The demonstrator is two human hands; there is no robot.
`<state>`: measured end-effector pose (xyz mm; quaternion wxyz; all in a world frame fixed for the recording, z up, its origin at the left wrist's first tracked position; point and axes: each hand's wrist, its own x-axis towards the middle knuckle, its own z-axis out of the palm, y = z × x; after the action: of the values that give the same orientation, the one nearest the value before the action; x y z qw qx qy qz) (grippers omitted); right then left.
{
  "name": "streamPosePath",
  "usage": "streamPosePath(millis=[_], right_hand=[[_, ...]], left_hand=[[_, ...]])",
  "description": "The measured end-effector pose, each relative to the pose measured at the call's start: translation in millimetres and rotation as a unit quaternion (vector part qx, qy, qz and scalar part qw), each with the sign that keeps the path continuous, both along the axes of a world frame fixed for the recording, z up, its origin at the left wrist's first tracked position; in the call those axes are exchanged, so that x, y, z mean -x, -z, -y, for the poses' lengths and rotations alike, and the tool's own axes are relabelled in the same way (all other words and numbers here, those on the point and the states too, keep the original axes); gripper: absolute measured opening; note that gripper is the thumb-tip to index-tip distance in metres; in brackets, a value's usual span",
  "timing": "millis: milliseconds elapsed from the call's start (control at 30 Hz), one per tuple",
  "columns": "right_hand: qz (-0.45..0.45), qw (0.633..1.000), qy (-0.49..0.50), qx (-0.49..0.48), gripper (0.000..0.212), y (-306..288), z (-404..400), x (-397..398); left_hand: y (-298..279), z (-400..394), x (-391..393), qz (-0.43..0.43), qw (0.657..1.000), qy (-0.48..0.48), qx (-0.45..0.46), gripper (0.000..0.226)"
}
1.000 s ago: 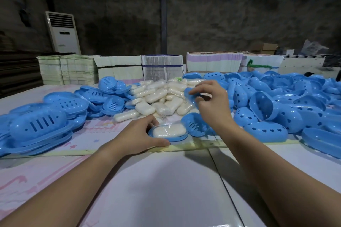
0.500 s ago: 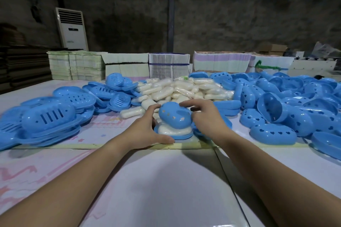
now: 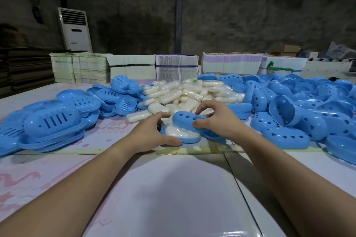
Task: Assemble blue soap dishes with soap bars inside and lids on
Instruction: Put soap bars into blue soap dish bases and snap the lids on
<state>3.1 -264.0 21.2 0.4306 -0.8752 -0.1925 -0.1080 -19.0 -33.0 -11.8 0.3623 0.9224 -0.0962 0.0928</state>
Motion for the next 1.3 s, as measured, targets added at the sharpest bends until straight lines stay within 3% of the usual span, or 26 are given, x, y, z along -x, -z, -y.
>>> streamPosePath(millis=[133,433,900,1000,1133,1300], right_hand=[[-0.063,0.993,-0.084,0.06,0.032,-0.3,8.8,-1.3],[-0.055,0.984,-0.136,0.104,0.048,-1.3,5.7,2.1],[-0.042,0.981,-0.189,0.035,0.07,0.4,-1.6,13.4],[-0.048,0.979,-0.197,0.004,0.073,0.3,-4.1,16.3],[-0.046,0.982,-0.178,-0.047,0.069,2.3,-12.0,18.6],[-0.044,0.988,-0.134,-0.069,0.068,5.1,-15.6,17.5]], left_hand=[[-0.6,-2.7,1.5,0.002,1.0,0.001,-0.008,0.092],[-0.5,-3.1,4.4,0.069,0.998,0.012,-0.002,0.087],[-1.6,1.4,5.7,0.075,0.978,0.051,0.187,0.074],[-2.6,3.3,5.2,0.058,0.964,0.059,0.254,0.071],[-5.0,9.0,5.7,0.046,0.931,0.071,0.356,0.048],[-5.4,2.5,2.6,-0.091,0.853,0.153,0.491,0.067]])
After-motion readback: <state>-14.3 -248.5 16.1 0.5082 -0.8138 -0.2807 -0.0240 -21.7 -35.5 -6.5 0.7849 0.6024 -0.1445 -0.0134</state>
